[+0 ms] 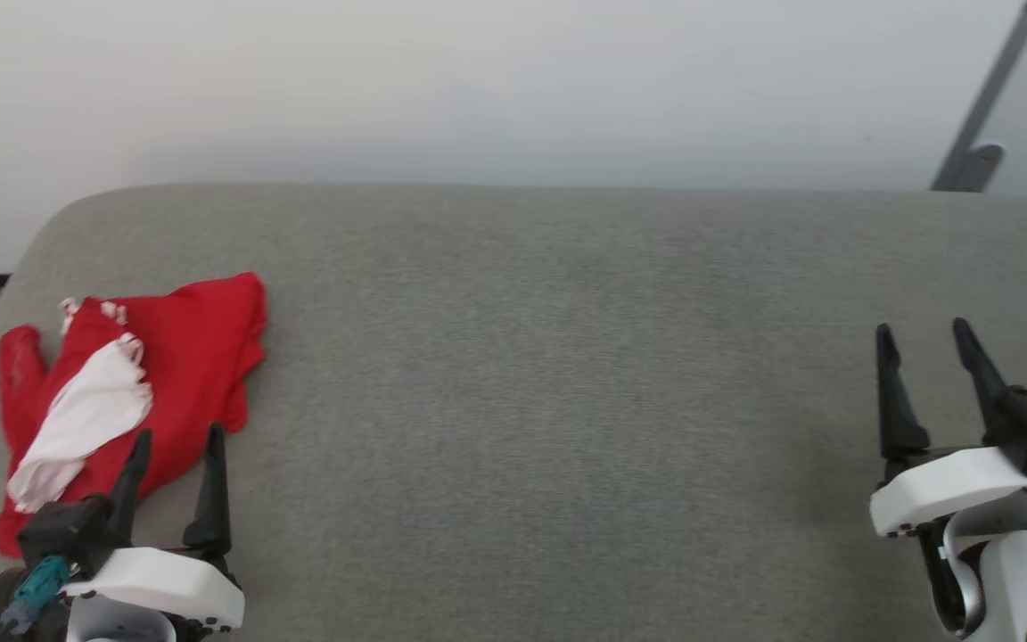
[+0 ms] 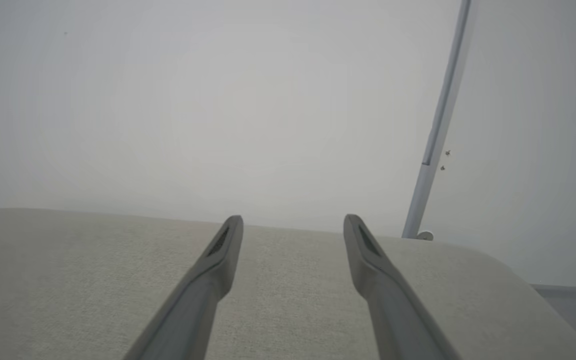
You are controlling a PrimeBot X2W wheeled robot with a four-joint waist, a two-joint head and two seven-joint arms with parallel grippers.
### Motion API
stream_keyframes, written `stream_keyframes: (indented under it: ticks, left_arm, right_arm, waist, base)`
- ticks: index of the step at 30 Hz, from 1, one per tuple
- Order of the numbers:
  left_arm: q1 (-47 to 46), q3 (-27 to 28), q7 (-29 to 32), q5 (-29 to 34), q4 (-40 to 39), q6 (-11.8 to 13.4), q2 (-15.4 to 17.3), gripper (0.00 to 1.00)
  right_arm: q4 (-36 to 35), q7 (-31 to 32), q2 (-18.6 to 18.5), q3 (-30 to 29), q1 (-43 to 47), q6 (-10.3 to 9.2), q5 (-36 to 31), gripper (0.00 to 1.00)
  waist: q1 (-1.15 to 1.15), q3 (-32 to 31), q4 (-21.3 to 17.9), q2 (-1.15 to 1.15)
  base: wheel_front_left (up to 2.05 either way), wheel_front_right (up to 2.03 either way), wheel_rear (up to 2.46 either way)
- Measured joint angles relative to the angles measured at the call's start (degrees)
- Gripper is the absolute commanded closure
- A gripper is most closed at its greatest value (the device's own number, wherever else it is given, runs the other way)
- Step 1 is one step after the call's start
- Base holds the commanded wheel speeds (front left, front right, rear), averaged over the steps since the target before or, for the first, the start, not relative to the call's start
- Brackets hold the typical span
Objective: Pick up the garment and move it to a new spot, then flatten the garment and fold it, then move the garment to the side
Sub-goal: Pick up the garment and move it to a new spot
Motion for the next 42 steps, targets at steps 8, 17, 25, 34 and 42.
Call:
stream_keyframes:
  ticks: [8, 17, 25, 34, 42]
  left_arm:
    - [0.3, 3.27, -0.83, 3.01, 0.75, -0.01, -1.34, 0.0]
    - [3.72, 8.84, -1.22, 5.46, -1.26, 0.0, -5.15, 0.0]
    - [6.4, 11.45, -1.23, 5.27, -2.4, 0.0, -7.23, 0.0]
    - [7.49, 11.5, -1.23, 3.46, -3.09, 0.0, -7.68, 0.0]
    - [-1.71, 1.21, -1.24, 1.68, -2.44, -0.1, -0.41, 0.0]
  right_arm:
    - [0.82, -0.68, 1.05, 3.68, -0.3, 0.0, -2.69, 0.0]
    - [2.31, -1.15, 2.93, 8.98, -1.66, 0.0, -3.69, 0.0]
    - [3.91, -1.15, 3.9, 13.07, -2.66, 0.0, -1.97, 0.0]
    - [4.85, -1.15, 4.58, 15.28, -3.82, 0.0, -1.09, 0.0]
    - [4.61, -1.15, 4.79, 14.24, -6.34, 0.01, -2.14, 0.0]
  waist:
    - [0.0, 0.62, 5.78, 0.0]
    - [0.0, 1.54, 14.99, 0.0]
    - [0.0, 1.92, 22.57, 0.0]
    - [0.0, 2.78, 24.59, 0.0]
    - [0.0, 5.95, 18.7, 0.0]
  base:
    - [0.0, 0.0, 0.0]
    - [0.0, 0.0, 0.0]
    - [0.0, 0.0, 0.0]
    - [0.0, 0.0, 0.0]
    - [0.0, 0.0, 0.0]
